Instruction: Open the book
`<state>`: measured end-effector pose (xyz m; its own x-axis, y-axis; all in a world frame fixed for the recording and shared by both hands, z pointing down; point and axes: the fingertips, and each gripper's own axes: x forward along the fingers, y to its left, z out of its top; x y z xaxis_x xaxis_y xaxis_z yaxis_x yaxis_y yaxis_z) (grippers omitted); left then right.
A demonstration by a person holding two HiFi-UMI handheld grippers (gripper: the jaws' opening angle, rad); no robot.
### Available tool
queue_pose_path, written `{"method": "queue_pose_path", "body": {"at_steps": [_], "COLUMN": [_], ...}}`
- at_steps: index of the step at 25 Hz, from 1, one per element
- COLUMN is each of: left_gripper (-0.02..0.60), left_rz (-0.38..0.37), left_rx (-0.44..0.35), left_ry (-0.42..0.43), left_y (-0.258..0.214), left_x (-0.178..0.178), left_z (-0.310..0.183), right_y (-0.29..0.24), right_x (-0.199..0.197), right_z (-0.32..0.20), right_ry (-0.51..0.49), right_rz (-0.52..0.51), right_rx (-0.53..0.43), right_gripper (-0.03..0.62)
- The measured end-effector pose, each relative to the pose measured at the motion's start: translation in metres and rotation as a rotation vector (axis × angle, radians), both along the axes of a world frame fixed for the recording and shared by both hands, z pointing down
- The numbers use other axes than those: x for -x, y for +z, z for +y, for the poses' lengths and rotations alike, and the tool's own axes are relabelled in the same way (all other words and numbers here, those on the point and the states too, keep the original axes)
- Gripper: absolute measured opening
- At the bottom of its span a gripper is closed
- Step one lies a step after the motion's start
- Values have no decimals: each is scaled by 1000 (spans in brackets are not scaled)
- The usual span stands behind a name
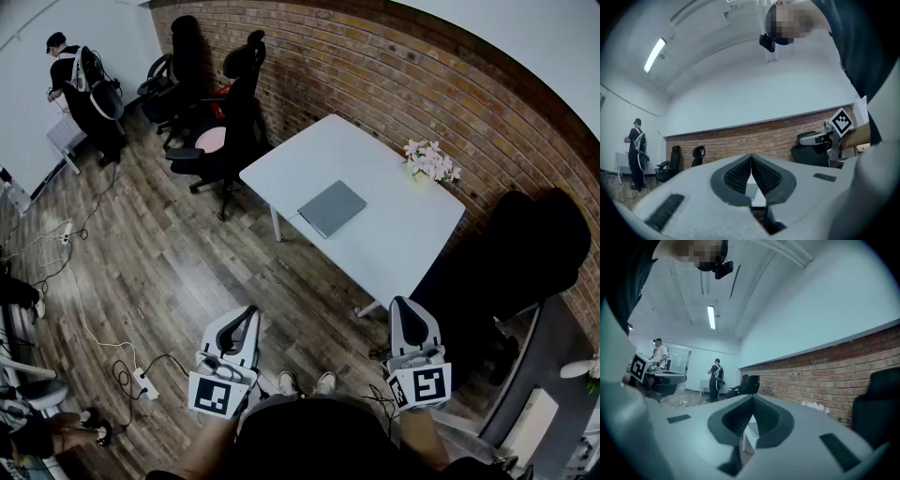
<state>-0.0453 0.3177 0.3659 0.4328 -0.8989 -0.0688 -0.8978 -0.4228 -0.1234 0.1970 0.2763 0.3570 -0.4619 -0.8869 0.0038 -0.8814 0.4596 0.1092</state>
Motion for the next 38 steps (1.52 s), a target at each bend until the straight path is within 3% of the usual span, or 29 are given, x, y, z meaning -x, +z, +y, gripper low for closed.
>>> {"method": "queue_pose_path", "body": {"at_steps": [7,12,23,30,38], "left_gripper": [23,23,23,23,23], "left_rz": [9,-6,-7,34,41], "left_rx": [10,17,51,77,79], "left_ry": [-11,-27,-62,-37,-9], "left_y": [2,-2,21,38,40], "left_x": [-10,-23,-36,-12,51], "left_z": [-5,-12,-27,-80,-191], "right_y": [1,0,35,45,39], "right_x": [-8,-20,-30,0,63], "right_z": [-6,-16,-36,-82,-189], "right_ry": [-14,-55,-93,-89,-74], "right_rz": [-8,-87,-88,-62,-36], "right_rx": [2,17,83,105,126], "right_gripper": [12,12,12,12,12]}}
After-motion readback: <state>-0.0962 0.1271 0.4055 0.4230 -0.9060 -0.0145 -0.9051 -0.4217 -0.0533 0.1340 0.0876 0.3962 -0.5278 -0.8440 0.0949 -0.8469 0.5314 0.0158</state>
